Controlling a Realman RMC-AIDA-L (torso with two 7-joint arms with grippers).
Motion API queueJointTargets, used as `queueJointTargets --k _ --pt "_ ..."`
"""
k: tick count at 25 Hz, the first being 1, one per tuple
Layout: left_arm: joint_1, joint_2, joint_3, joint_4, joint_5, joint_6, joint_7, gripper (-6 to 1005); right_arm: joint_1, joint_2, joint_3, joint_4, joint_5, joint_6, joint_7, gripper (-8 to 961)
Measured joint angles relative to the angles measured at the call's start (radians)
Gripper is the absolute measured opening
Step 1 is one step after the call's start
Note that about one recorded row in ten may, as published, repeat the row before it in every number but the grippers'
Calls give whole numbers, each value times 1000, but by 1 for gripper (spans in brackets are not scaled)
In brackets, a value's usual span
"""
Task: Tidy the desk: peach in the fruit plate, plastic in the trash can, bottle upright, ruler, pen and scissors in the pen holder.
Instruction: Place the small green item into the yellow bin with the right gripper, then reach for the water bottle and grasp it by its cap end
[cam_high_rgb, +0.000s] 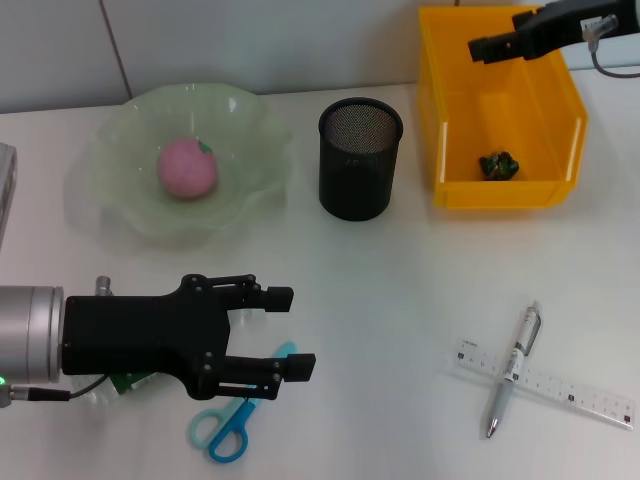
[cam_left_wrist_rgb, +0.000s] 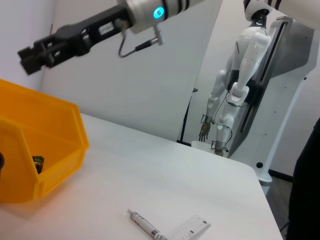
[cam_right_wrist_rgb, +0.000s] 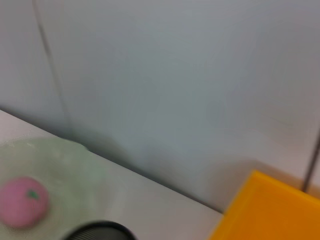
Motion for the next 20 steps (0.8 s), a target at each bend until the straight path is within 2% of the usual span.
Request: queueJointTargets --k 1,5,6,8,11,12,15,20 --pt "0 0 0 0 0 0 0 772 0 0 0 0 0 0 0 739" --pt "0 0 -17 -1 -1 14 2 770 -79 1 -5 -93 181 -111 -34 738" --pt "0 0 -17 -1 -1 14 2 769 -79 1 -5 -93 181 -111 -34 738" --pt "0 0 -24 -1 -1 21 3 768 -142 1 1 -106 309 -183 -104 739" --pt "0 2 -29 -1 -1 28 1 766 -181 0 3 -102 386 -225 -163 739" --pt "0 3 -32 -1 -1 31 1 766 -220 0 3 -88 449 -265 -225 739" --pt "-3 2 -48 0 1 44 0 764 -269 -1 4 -45 511 -331 -314 738" --pt "-10 2 -50 -5 4 45 -4 762 -310 -11 16 59 528 -443 -425 739"
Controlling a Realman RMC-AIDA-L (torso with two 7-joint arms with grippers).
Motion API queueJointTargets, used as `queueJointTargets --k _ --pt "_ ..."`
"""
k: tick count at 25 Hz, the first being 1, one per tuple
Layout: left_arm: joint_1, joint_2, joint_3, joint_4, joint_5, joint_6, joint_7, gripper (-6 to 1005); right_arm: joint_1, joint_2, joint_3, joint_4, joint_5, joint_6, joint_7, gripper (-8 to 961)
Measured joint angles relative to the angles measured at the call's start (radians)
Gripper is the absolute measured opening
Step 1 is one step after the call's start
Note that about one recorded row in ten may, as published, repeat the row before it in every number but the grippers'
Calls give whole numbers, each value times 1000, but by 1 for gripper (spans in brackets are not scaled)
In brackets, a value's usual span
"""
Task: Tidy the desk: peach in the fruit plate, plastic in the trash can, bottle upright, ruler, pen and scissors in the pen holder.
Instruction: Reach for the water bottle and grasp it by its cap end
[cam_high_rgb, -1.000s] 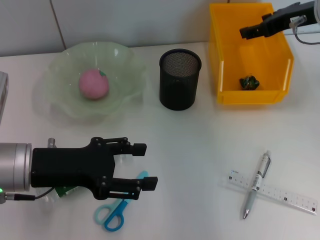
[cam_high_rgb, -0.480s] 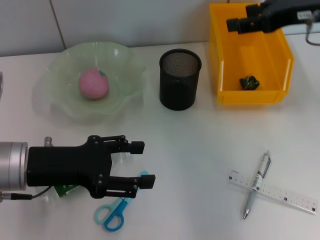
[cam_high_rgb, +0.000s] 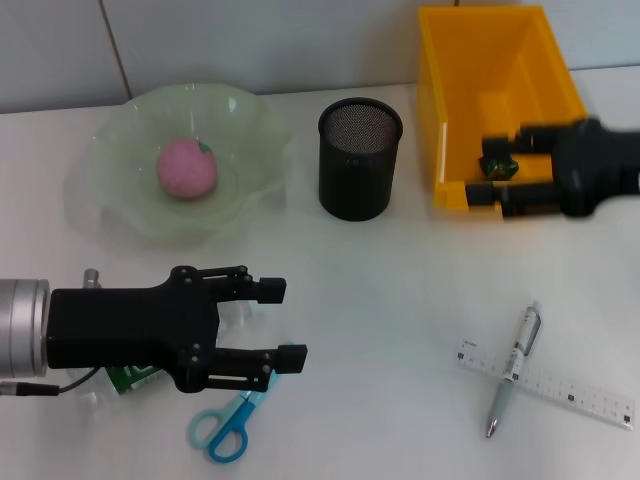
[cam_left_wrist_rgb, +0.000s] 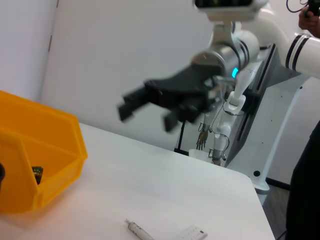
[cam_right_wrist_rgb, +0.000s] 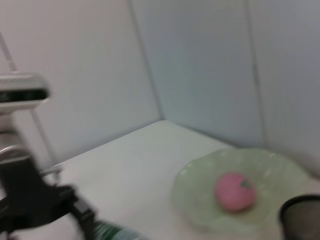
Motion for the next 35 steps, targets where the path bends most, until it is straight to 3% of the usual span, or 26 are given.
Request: queueJointTargets --k 7,16,21,22,24,25,26,27,29,30,31,32,33,35 --pt "-2 6 -1 -5 3 -1 -9 758 -12 -32 -2 156 -47 -92 -135 738" --pt "-20 11 -29 0 52 -2 -35 753 -26 -27 9 256 -126 -86 -304 739" --pt "-71 8 -29 57 120 -10 -128 750 -32 -26 13 260 -127 -85 -314 738" --pt "-100 3 -28 134 186 -13 -215 750 -33 -26 13 261 -130 -85 -316 738" --pt "-112 2 -26 164 213 -13 -247 749 -32 -26 13 262 -132 -85 -316 738" --pt "-159 -4 -5 269 314 -13 -363 748 -30 -27 13 261 -133 -85 -315 738" --pt "-159 -4 -5 269 314 -13 -363 748 -30 -27 13 261 -133 -85 -315 738" --pt "-213 -4 31 344 404 -6 -471 747 -28 -31 12 259 -133 -86 -313 738" --pt "-241 -4 48 369 442 -1 -516 746 -28 -32 12 258 -133 -86 -311 739" --pt "-310 -4 94 403 543 15 -610 746 -27 -33 13 256 -133 -86 -309 739" --pt "-310 -4 94 403 543 15 -610 745 -27 -33 13 256 -133 -86 -309 739" --pt "-372 -7 138 410 644 26 -682 745 -27 -34 14 254 -133 -86 -309 738" --pt "-372 -7 138 410 644 26 -682 744 -27 -34 14 254 -133 -86 -309 738" --pt "-452 -15 213 380 775 19 -768 743 -25 -35 17 254 -133 -87 -308 737"
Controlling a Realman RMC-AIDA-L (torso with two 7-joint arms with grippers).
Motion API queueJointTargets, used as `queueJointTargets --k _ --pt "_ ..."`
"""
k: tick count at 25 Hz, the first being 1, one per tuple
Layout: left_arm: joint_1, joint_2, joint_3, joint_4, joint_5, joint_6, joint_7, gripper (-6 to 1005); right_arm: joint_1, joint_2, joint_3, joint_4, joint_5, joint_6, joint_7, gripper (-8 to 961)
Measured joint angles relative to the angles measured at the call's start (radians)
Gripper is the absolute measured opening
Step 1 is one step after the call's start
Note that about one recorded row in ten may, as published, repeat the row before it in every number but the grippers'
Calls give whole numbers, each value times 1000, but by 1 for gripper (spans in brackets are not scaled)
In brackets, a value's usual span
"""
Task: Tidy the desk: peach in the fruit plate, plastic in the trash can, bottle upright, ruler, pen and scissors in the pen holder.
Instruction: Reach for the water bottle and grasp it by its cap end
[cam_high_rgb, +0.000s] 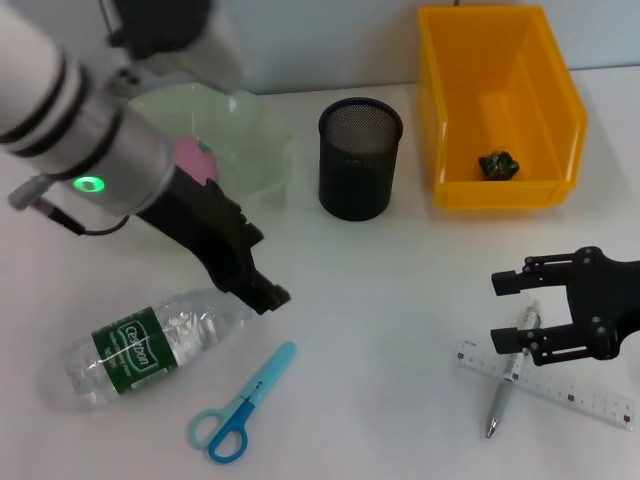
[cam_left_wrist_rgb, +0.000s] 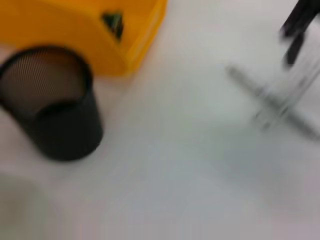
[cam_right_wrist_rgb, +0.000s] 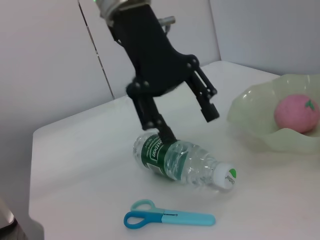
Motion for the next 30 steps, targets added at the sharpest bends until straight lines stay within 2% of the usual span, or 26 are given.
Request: queueJointTargets --k 3,5,9,10,15,30 --pt "-39 -3 39 -38 38 -15 -42 741 1 -1 5 0 0 0 0 737" --pt "-101 -5 78 -125 55 -49 -93 740 1 -1 11 0 -1 -1 -5 736" --pt "-132 -5 89 -190 66 -85 -124 738 1 -1 11 0 -1 -1 -8 735" --pt "-159 -5 95 -268 76 -130 -146 738 3 -1 11 0 -1 -1 -10 735" --pt "-173 -5 104 -337 81 -177 -166 735 6 -1 12 1 -1 0 -13 735" --pt "-150 -5 152 -409 104 -248 -187 727 17 3 18 7 6 0 -23 736"
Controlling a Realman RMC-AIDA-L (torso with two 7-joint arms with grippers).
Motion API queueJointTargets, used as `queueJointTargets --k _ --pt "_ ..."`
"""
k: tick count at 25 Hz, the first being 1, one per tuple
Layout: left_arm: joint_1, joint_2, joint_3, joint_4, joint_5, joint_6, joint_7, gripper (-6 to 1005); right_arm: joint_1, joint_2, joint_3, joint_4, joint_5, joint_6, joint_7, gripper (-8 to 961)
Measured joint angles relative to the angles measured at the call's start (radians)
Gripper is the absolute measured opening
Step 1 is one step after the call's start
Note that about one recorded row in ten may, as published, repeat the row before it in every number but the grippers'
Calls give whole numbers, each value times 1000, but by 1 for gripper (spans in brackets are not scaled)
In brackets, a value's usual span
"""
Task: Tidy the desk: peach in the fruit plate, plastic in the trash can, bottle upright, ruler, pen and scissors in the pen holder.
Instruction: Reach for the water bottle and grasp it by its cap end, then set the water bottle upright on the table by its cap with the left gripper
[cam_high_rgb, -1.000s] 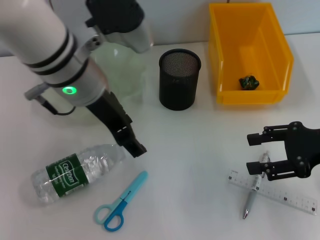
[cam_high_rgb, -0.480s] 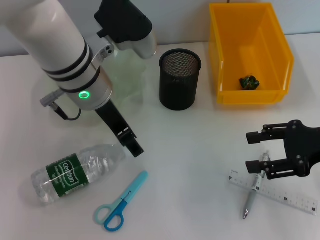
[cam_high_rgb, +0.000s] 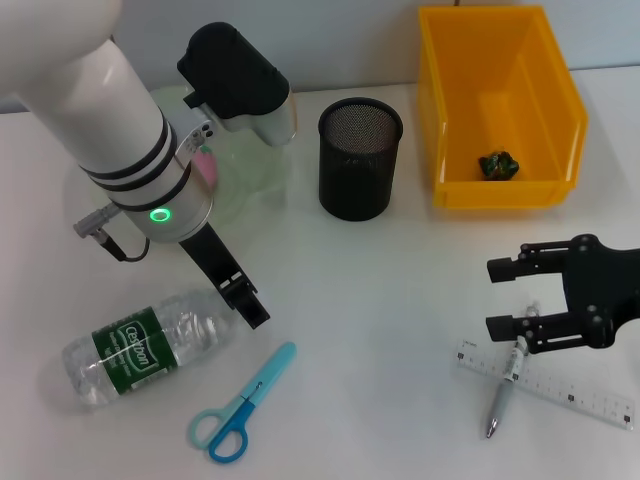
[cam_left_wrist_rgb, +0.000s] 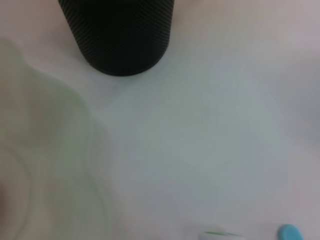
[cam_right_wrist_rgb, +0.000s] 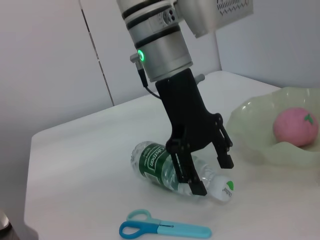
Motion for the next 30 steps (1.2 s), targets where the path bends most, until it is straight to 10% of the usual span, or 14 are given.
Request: queueJointTargets --k 30 --pt "20 0 27 -43 -4 -73 61 711 40 -2 2 35 -20 14 -1 736"
